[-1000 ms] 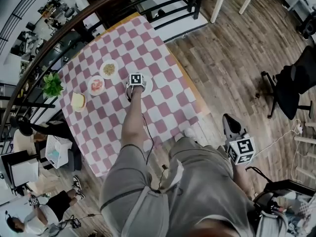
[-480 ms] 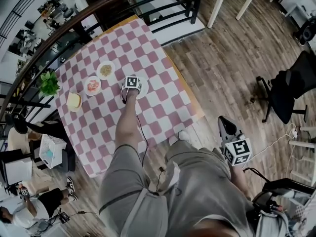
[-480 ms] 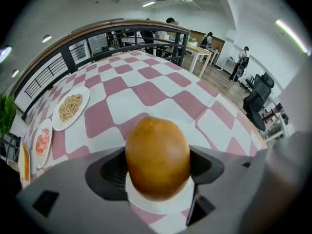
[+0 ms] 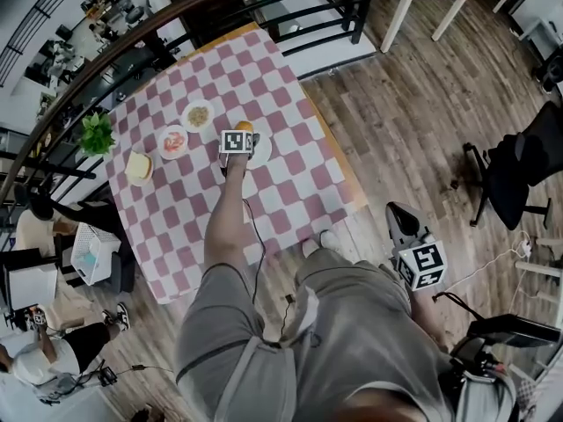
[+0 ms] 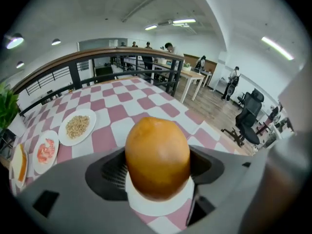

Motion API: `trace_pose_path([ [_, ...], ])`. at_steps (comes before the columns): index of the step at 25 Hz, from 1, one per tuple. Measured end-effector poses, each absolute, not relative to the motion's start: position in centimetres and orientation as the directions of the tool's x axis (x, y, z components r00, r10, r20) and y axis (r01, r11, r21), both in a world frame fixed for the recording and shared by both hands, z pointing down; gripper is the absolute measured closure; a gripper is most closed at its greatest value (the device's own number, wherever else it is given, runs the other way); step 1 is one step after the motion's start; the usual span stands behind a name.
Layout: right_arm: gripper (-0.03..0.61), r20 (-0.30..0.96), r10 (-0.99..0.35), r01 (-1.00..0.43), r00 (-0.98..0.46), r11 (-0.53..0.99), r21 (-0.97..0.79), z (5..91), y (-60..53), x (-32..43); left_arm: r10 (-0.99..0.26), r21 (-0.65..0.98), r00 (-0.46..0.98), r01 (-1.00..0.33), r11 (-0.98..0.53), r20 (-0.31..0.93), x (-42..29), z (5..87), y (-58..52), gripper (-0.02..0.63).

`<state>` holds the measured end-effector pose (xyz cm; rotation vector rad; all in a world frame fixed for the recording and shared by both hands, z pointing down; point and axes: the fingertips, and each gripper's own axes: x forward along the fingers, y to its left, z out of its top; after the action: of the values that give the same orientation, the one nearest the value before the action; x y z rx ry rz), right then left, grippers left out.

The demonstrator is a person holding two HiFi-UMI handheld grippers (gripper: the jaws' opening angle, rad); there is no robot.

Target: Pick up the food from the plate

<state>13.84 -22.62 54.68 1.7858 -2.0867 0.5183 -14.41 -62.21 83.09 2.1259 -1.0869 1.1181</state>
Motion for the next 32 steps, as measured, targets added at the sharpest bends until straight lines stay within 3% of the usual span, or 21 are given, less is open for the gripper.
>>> trace_pose_path([
  [5, 0.563, 0.462, -0.863, -0.978, -0.205, 0.198, -0.064, 54.2, -23.9, 12.5, -0.487, 0.135, 0.489, -0.792, -0.595, 0.724, -12.5, 77.8, -61.6, 0.256],
  [17, 0.563, 0.336, -0.846, -0.905, -0.414, 0.422, -0.052, 51.6, -28.6, 7.2, -0.675, 0.075, 0.633, -0.748, -0.660, 0.378, -12.4, 59.6, -56.4, 0.256],
  [27, 0.563, 0.289, -0.798, -0.840, -0.529, 0.540, -0.050, 50.4, -30.6, 3.3, -0.695, 0.107, 0.717, -0.688, -0.718, -0.050, -13.4, 42.9, -46.1, 0.256],
  [32, 0.563, 0.273, -0.785, -0.823, -0.556, 0.567, -0.044, 50.2, -31.0, 2.4, -0.691, 0.076, 0.719, -0.686, -0.723, -0.080, -13.4, 40.9, -43.5, 0.256],
])
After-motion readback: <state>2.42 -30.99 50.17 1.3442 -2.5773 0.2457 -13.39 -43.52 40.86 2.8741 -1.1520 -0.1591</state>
